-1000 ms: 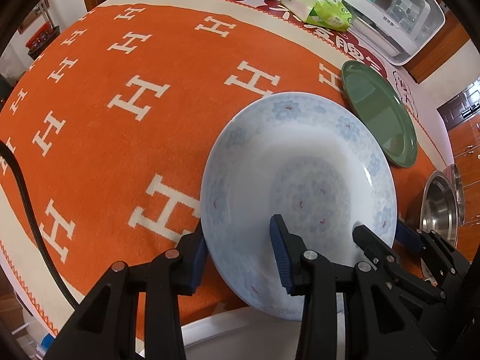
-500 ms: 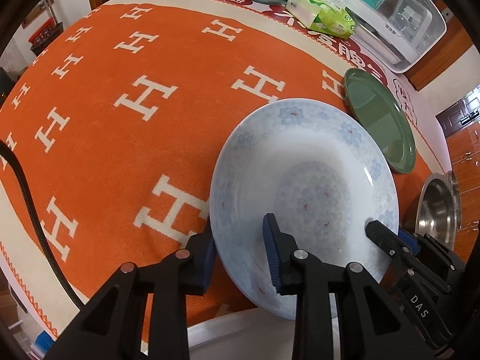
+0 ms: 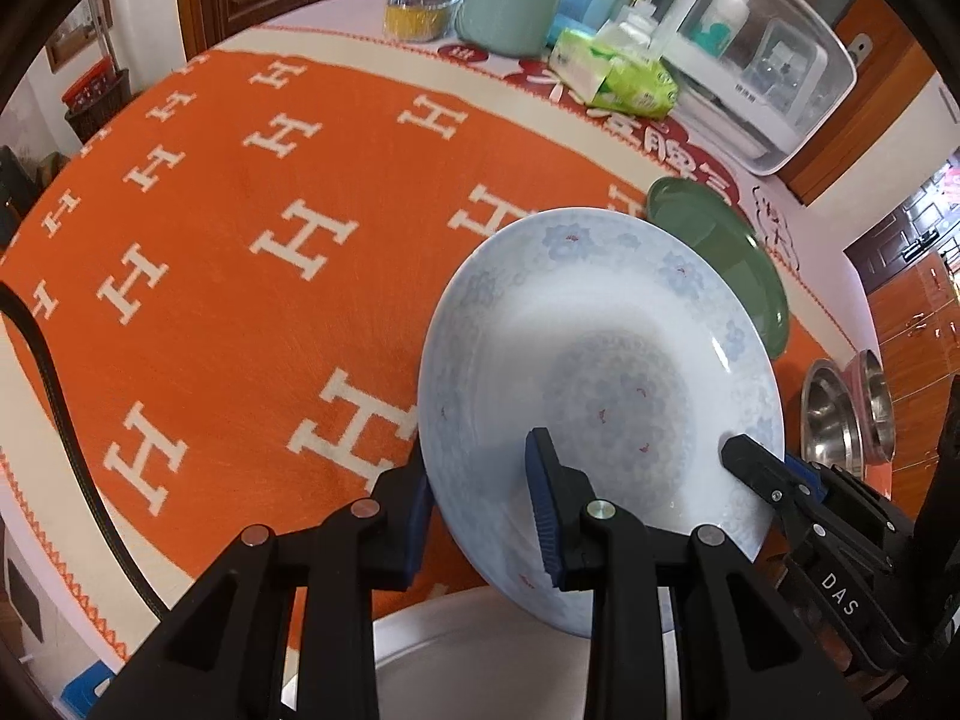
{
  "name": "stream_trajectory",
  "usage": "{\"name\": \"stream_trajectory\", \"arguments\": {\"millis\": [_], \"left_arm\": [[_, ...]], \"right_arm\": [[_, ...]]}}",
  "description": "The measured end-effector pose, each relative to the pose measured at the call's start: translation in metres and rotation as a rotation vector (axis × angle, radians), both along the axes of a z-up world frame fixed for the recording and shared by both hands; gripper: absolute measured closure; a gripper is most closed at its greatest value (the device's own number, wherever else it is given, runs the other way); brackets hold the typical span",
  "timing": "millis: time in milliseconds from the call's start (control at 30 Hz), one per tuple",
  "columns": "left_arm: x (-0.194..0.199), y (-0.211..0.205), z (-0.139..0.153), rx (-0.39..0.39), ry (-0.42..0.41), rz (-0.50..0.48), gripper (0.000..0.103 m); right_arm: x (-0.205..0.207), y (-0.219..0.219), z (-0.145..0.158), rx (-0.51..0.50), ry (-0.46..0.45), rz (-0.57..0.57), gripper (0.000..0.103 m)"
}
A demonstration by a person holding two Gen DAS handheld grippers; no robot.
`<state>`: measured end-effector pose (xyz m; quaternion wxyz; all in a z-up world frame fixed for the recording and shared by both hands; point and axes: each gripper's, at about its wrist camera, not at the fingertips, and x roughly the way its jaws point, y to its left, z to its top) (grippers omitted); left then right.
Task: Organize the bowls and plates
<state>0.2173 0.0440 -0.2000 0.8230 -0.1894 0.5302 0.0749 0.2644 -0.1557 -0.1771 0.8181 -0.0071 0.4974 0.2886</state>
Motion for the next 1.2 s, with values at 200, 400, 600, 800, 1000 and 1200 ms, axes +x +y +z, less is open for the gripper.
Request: {"name": "stream_trajectory", "arguments": {"millis": [200, 400, 600, 800, 1000, 1200], "left_arm": [[-0.017, -0.002, 0.021, 0.012, -0.027, 0.010, 0.075], [-0.036, -0.005, 0.038, 0.027, -0.036, 0.008, 0.075], [-0.062, -0.010, 0.050, 0.027, -0.042, 0.022, 0.075], [-0.092, -0.019, 0.053, 0.030, -0.034, 0.023, 0.075], [-0.119, -0.028, 0.055, 0.027, -0.032, 0.023, 0.075], [-0.143, -0.037, 0.053, 0.032, -0.014, 0.018, 0.075]], "right_arm": [[-0.012, -0.001, 0.017, 0.020, -0.032, 0.012, 0.086], [-0.029, -0.005, 0.039, 0.050, -0.064, 0.017, 0.086], [-0.051, -0.011, 0.050, 0.076, -0.090, 0.032, 0.086], [-0.077, -0.022, 0.049, 0.096, -0.084, 0.032, 0.086], [-0.103, -0.033, 0.049, 0.112, -0.089, 0.028, 0.086], [-0.126, -0.040, 0.046, 0.110, -0.087, 0.034, 0.086]]}}
